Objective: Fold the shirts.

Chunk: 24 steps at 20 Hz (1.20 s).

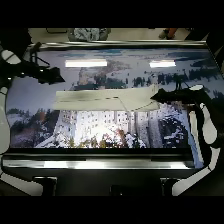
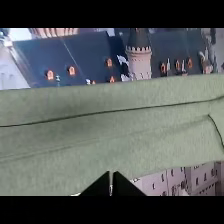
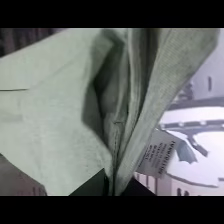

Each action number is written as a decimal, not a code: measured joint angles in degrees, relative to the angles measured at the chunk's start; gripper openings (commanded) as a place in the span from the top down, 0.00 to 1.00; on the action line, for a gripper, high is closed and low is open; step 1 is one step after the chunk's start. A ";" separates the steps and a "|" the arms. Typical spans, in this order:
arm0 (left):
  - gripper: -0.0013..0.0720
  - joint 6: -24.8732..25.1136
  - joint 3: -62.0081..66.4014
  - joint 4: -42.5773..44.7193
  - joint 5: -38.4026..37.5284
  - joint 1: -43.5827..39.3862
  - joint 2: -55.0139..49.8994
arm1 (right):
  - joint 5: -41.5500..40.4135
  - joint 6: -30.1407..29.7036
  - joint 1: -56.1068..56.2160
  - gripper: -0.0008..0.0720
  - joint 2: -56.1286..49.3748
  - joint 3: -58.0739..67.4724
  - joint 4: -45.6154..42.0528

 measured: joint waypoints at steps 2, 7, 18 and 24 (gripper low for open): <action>0.94 0.46 -1.70 -0.52 0.61 -4.24 -1.31 | 0.28 -0.22 0.22 0.93 3.78 -0.02 -0.70; 0.94 1.22 -6.12 -8.85 5.51 -16.79 -6.25 | 4.52 1.66 0.33 0.93 14.97 -0.02 -6.69; 0.94 -1.81 -7.34 -23.39 22.12 -33.62 -15.34 | 16.52 7.89 0.39 0.93 40.50 -0.02 -17.20; 0.94 0.22 -7.32 -37.16 25.64 -41.09 -20.28 | 21.18 10.82 0.42 0.93 48.59 -0.02 -18.16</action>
